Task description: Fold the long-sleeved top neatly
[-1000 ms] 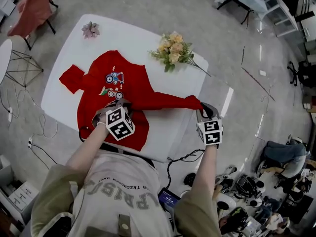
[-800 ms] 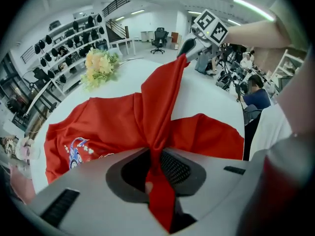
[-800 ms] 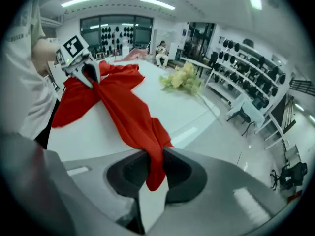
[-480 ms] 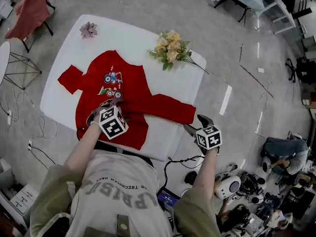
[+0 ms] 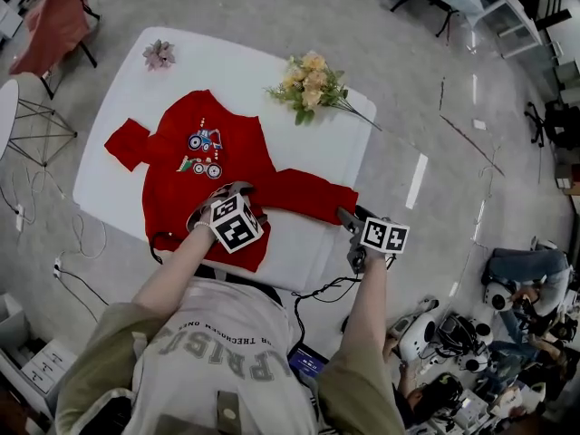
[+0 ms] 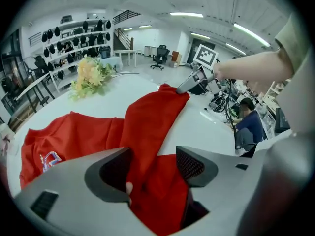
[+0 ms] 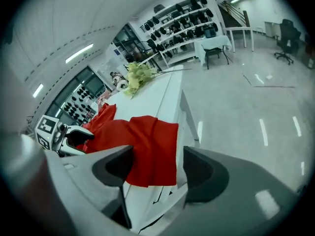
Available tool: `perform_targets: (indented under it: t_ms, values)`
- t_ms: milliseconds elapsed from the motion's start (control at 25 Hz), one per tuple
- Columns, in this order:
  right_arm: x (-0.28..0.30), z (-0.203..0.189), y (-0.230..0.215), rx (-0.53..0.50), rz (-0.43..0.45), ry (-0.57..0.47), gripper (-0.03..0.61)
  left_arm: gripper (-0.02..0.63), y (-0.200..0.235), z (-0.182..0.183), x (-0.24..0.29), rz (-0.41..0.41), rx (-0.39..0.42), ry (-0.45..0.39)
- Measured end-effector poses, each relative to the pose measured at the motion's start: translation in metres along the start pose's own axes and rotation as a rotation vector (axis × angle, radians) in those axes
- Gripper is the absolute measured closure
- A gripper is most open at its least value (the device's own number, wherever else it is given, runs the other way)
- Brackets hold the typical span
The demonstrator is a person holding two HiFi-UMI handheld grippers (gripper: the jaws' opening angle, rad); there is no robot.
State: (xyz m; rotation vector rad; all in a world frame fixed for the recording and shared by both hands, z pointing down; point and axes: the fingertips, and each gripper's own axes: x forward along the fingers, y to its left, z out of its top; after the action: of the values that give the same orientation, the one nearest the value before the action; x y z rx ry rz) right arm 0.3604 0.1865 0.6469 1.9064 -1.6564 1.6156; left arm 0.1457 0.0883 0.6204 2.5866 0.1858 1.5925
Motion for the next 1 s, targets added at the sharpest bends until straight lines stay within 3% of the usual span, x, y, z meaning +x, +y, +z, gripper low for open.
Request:
perform_targets:
  t_ms: [160, 240, 400, 560, 760, 1000]
  values:
    - [0.000, -0.008, 0.001, 0.028, -0.005, 0.007, 0.336, 0.331, -0.003, -0.006, 0.009, -0.010, -0.042, 0.016]
    - [-0.004, -0.008, 0.002, 0.027, -0.005, 0.007, 0.407, 0.331, -0.003, -0.005, 0.010, -0.019, -0.062, 0.011]
    - [-0.022, 0.007, 0.009, 0.014, -0.025, -0.044, 0.489, 0.331, -0.006, 0.003, 0.011, -0.051, -0.089, -0.022]
    - [-0.053, 0.040, 0.039, -0.026, -0.041, -0.139, 0.508, 0.331, -0.014, 0.016, -0.002, -0.078, -0.083, -0.093]
    - [-0.068, 0.069, 0.126, -0.161, -0.003, -0.189, 0.508, 0.331, 0.000, 0.011, -0.046, -0.058, -0.087, -0.189]
    - [-0.024, 0.068, 0.274, -0.337, 0.179, -0.142, 0.508, 0.331, 0.053, -0.030, -0.110, 0.028, -0.086, -0.236]
